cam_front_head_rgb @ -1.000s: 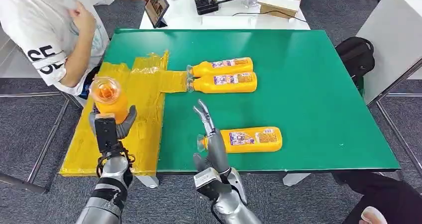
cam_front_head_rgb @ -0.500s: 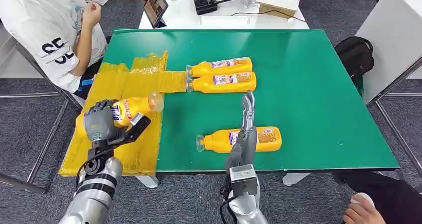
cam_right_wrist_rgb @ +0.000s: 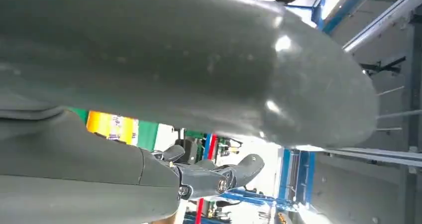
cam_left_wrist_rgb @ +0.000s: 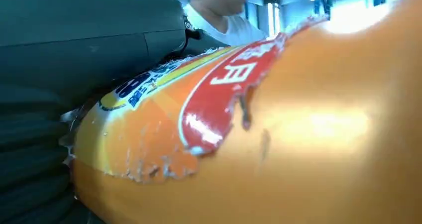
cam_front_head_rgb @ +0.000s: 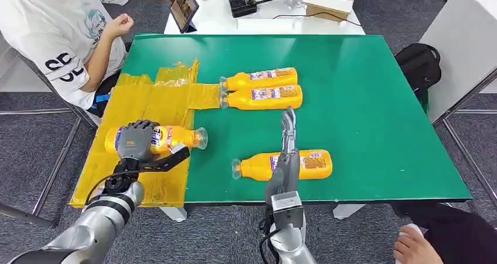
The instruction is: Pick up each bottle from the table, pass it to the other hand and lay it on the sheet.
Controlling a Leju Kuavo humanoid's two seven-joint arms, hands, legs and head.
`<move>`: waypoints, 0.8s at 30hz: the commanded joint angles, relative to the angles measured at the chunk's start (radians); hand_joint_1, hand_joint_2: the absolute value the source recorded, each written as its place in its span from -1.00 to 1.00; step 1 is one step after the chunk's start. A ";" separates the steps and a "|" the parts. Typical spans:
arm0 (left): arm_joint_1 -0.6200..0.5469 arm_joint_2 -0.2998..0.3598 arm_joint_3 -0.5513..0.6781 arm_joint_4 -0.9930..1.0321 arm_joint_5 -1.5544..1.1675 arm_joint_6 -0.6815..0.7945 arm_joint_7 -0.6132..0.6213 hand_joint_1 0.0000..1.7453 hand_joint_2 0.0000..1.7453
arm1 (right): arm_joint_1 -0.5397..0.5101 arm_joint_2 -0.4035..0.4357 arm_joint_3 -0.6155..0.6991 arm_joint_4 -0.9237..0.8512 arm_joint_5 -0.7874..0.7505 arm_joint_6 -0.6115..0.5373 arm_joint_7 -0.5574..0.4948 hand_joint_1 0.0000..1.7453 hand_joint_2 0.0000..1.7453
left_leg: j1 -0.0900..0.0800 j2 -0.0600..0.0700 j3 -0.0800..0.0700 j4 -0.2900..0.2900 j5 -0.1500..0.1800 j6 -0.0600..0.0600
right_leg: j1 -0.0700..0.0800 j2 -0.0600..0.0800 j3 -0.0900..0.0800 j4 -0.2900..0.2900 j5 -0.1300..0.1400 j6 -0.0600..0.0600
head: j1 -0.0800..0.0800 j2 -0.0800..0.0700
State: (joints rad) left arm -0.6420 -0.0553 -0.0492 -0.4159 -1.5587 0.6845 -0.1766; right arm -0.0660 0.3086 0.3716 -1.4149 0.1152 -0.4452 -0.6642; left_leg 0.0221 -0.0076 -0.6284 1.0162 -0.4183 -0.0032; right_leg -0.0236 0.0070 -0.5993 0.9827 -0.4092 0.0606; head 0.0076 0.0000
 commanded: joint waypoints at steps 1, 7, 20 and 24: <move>-0.085 0.028 0.001 0.164 0.002 -0.111 0.018 1.00 1.00 | -0.047 0.028 -0.010 0.134 0.009 0.019 -0.034 -1.00 -1.00 | 0.000 0.002 0.004 0.000 -0.001 0.001 | 0.001 0.001 0.003 0.000 -0.001 -0.003 | 0.000 0.000; -0.087 0.028 0.014 0.168 0.009 -0.143 0.018 1.00 1.00 | -0.051 0.029 -0.009 0.150 0.010 0.027 -0.034 -1.00 -1.00 | 0.000 0.001 0.003 0.000 -0.001 0.001 | 0.000 0.001 0.003 0.000 0.000 -0.002 | 0.000 0.000; -0.077 -0.011 0.236 0.150 0.221 -0.296 -0.078 -1.00 -1.00 | -0.073 0.040 -0.013 0.245 0.009 0.051 -0.034 -1.00 -1.00 | 0.000 0.001 0.005 -0.001 -0.001 0.001 | 0.000 0.000 0.005 -0.001 0.000 -0.002 | 0.000 0.000; -0.055 -0.014 0.254 0.148 0.238 -0.294 -0.101 -1.00 -1.00 | -0.071 0.040 -0.015 0.250 0.006 0.049 -0.034 -1.00 -1.00 | 0.000 0.001 0.006 -0.001 -0.001 0.001 | 0.000 0.001 0.006 -0.001 0.000 -0.002 | 0.000 0.000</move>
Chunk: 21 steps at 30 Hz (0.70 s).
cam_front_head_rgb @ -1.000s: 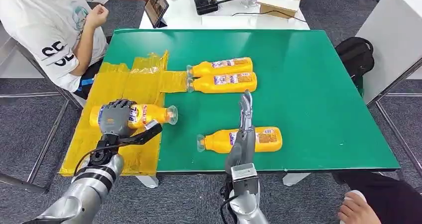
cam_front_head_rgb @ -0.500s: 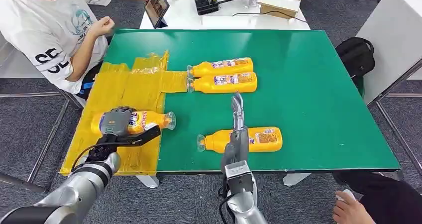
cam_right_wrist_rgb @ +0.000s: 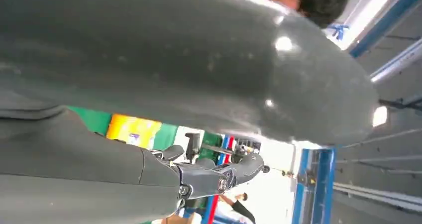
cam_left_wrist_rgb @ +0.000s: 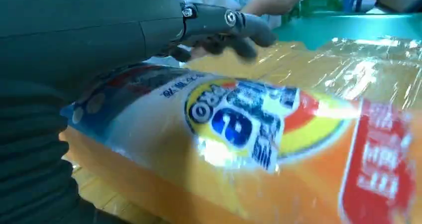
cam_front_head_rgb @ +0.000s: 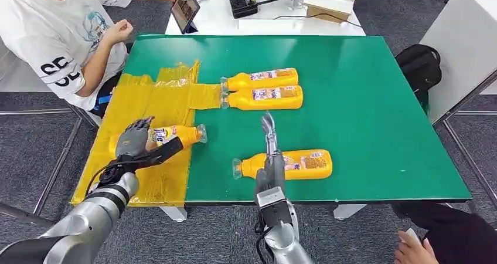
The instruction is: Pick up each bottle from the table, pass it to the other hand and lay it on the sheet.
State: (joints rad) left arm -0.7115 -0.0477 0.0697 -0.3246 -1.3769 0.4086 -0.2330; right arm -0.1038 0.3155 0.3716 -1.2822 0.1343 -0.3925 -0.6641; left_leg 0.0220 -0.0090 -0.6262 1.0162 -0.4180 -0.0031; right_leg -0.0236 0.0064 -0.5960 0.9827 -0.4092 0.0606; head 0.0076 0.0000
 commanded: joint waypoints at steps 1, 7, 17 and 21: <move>0.017 -0.022 0.147 0.060 0.069 -0.034 -0.056 -1.00 -1.00 | -0.034 0.034 -0.015 0.129 -0.014 -0.003 -0.034 -1.00 -1.00 | 0.000 0.004 0.006 -0.002 -0.002 0.001 | 0.001 0.003 0.005 -0.002 0.000 -0.003 | 0.000 0.000; 0.023 -0.012 0.150 0.055 0.064 -0.035 -0.074 -1.00 -1.00 | -0.036 0.034 -0.027 0.138 -0.030 0.000 -0.034 -1.00 -1.00 | 0.000 0.003 0.007 -0.001 -0.001 0.001 | 0.000 0.002 0.006 -0.001 0.000 -0.002 | 0.000 0.000; 0.008 -0.034 0.230 0.023 0.185 -0.132 -0.251 -1.00 -1.00 | -0.049 0.034 -0.043 0.179 -0.038 0.004 -0.034 -1.00 -1.00 | 0.000 0.002 0.008 -0.001 -0.001 0.001 | 0.000 0.001 0.007 -0.001 0.000 -0.002 | 0.000 0.000; 0.021 -0.122 0.329 -0.105 0.428 0.012 -0.465 -1.00 -1.00 | -0.046 0.034 -0.051 0.200 -0.005 0.006 -0.034 -1.00 -1.00 | 0.000 0.000 0.007 -0.001 0.000 0.001 | 0.000 -0.001 0.007 -0.001 0.000 -0.002 | 0.000 0.000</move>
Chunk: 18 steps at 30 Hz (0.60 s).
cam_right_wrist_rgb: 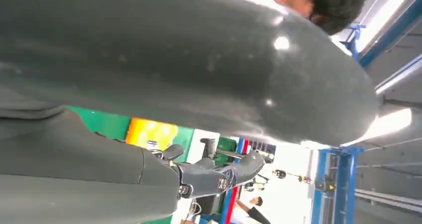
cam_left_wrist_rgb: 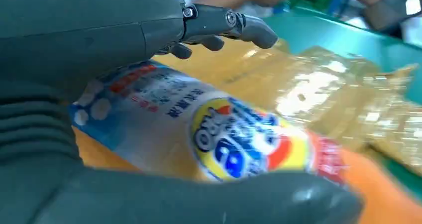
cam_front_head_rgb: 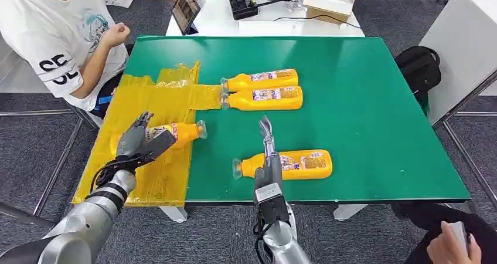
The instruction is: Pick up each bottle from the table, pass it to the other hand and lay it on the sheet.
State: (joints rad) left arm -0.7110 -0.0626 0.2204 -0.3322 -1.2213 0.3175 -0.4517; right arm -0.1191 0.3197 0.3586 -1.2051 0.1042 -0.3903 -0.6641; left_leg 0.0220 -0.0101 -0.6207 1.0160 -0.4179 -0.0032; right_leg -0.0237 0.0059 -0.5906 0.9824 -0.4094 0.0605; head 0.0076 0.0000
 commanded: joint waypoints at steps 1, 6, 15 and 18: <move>0.070 -0.145 0.100 -0.260 0.433 0.161 -0.246 -1.00 -1.00 | -0.036 0.023 -0.036 0.139 0.086 0.007 -0.020 -1.00 -1.00 | 0.000 0.000 0.002 -0.001 0.000 0.002 | 0.001 -0.002 0.002 -0.001 0.000 -0.003 | 0.000 0.000; 0.236 -0.154 -0.144 -0.689 0.724 0.381 -0.246 -1.00 1.00 | -0.088 -0.043 -0.039 0.200 0.316 -0.030 0.086 -1.00 1.00 | 0.000 0.003 0.000 0.000 -0.001 0.002 | 0.001 0.001 0.000 -0.001 0.000 -0.002 | 0.000 0.000; 0.435 -0.192 -0.248 -1.047 0.858 0.381 -0.246 -1.00 1.00 | -0.151 -0.152 -0.092 0.183 0.510 -0.060 0.228 -1.00 1.00 | 0.000 0.002 -0.003 0.000 -0.001 0.002 | 0.000 0.001 -0.003 -0.001 0.000 -0.001 | 0.000 0.000; 0.435 -0.192 -0.248 -1.047 0.858 0.381 -0.246 -1.00 1.00 | -0.151 -0.152 -0.092 0.183 0.510 -0.060 0.228 -1.00 1.00 | 0.000 0.000 -0.005 0.000 -0.001 0.001 | 0.000 -0.001 -0.005 -0.002 0.000 -0.001 | 0.000 0.000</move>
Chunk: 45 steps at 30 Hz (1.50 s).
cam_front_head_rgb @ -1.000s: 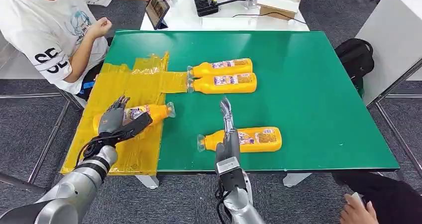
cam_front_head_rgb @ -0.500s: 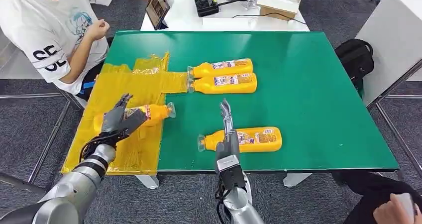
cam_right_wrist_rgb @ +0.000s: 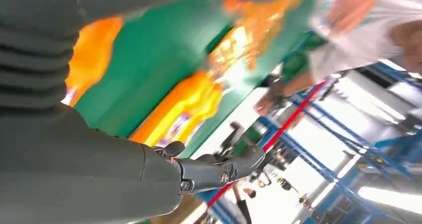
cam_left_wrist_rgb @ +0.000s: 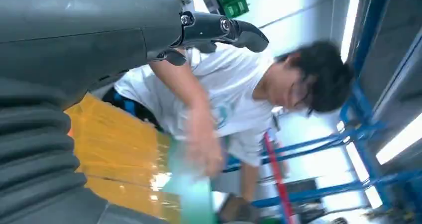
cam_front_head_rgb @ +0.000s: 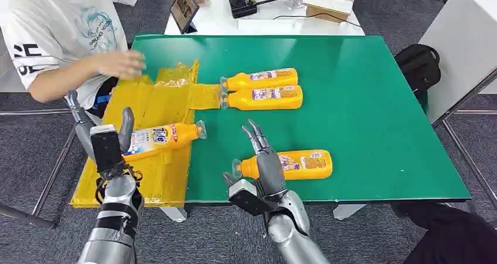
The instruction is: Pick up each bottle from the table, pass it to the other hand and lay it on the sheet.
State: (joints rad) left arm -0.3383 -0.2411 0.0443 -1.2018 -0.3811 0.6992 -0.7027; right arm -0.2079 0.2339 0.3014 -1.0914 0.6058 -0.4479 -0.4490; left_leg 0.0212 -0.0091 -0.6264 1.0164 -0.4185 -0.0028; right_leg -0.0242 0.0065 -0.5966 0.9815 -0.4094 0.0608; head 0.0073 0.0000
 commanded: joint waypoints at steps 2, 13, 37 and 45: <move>0.062 -0.014 -0.072 -0.177 0.018 -0.001 0.005 -1.00 1.00 | -0.062 -0.066 -0.034 0.069 0.008 -0.003 0.013 -1.00 1.00 | 0.000 0.000 0.002 0.000 -0.001 0.001 | 0.001 -0.001 0.002 0.000 0.000 -0.002 | 0.000 0.000; 0.170 0.007 -0.183 -0.224 0.138 -0.001 0.005 -1.00 1.00 | -0.081 -0.166 -0.089 0.040 0.138 0.095 0.140 -1.00 1.00 | 0.000 0.000 0.004 -0.001 -0.001 0.002 | 0.000 -0.001 0.004 -0.001 -0.001 -0.002 | 0.000 0.000; 0.192 0.012 -0.276 -0.117 0.152 -0.005 0.005 -1.00 1.00 | -0.039 -0.343 -0.131 0.137 0.140 0.369 0.196 -1.00 1.00 | 0.000 -0.002 0.003 -0.001 0.000 0.002 | 0.000 -0.003 0.004 -0.003 0.000 -0.001 | 0.000 0.000; 0.169 0.007 -0.276 -0.073 0.186 -0.033 0.005 -1.00 1.00 | -0.137 -0.404 -0.148 0.240 0.177 0.406 0.267 -1.00 1.00 | 0.000 -0.002 0.007 -0.001 0.000 0.002 | 0.000 -0.003 0.007 -0.003 0.000 -0.002 | 0.000 0.000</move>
State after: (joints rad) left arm -0.1228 -0.2537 -0.2178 -1.3744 -0.2170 0.6897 -0.7015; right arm -0.2770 -0.1019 0.1854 -0.9907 0.7641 -0.0919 -0.2369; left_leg 0.0211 -0.0092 -0.6217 1.0165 -0.4188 -0.0020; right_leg -0.0241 0.0064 -0.5918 0.9795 -0.4086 0.0616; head 0.0069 0.0000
